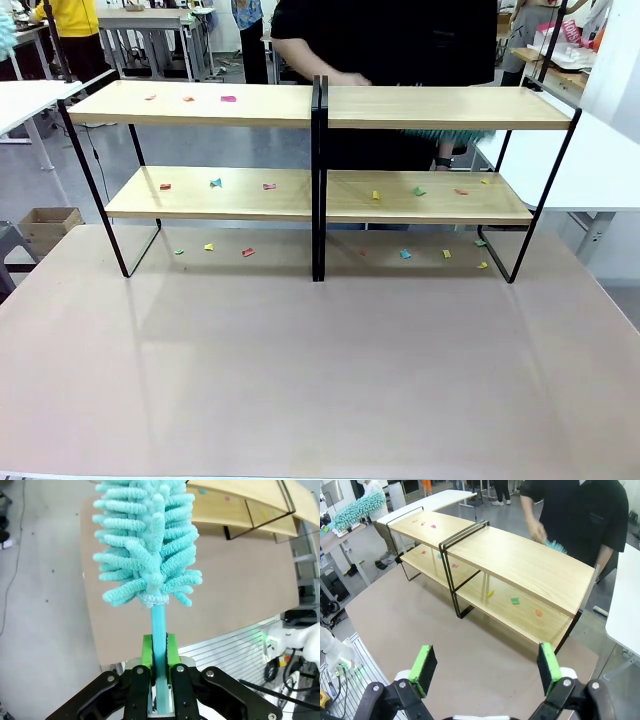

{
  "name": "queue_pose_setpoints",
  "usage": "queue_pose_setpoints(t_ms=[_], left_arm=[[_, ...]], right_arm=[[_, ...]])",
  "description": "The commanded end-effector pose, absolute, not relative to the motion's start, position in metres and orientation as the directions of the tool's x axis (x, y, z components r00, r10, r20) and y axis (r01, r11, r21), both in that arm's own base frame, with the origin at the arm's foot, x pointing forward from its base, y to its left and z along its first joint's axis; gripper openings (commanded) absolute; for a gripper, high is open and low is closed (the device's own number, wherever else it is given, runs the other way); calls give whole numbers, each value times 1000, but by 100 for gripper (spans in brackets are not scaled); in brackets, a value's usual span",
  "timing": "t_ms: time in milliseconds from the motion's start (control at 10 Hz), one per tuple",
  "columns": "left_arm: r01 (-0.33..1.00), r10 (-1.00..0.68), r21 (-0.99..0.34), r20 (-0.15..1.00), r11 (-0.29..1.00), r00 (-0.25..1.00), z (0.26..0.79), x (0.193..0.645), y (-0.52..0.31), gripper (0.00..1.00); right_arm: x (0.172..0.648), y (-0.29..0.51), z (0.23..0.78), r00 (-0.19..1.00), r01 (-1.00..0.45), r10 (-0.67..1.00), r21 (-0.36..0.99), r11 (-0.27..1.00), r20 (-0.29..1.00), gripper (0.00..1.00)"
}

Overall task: Clean the shelves.
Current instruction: Clean a randomly selected level of the Shelf with the Duster.

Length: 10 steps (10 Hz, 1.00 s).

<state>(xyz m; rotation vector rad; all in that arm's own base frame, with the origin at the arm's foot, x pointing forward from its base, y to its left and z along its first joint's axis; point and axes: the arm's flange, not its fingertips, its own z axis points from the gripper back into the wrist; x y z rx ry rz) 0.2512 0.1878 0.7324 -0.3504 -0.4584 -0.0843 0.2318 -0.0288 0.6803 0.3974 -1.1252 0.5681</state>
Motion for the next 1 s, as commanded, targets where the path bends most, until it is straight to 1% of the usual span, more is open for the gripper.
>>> queue_pose_setpoints(t_ms=[0, 300, 500, 700, 900], left_arm=[[202, -39, -304, 469, 931, 882, 735, 265, 156, 13], [319, -182, -228, 474, 920, 862, 750, 299, 69, 13], [344, -223, -162, 502, 925, 836, 755, 315, -5, 13], [396, -307, -97, 475, 913, 825, 743, 328, -80, 13], [425, -361, -58, 433, 903, 826, 724, 339, -126, 13]], right_arm=[[232, -28, 680, 313, -610, 223, 16, 792, 923, 100], [232, -28, 680, 313, -610, 223, 16, 792, 923, 100], [232, -28, 680, 313, -610, 223, 16, 792, 923, 100], [232, -28, 680, 313, -610, 223, 16, 792, 923, 100], [232, -28, 680, 313, -610, 223, 16, 792, 923, 100]])
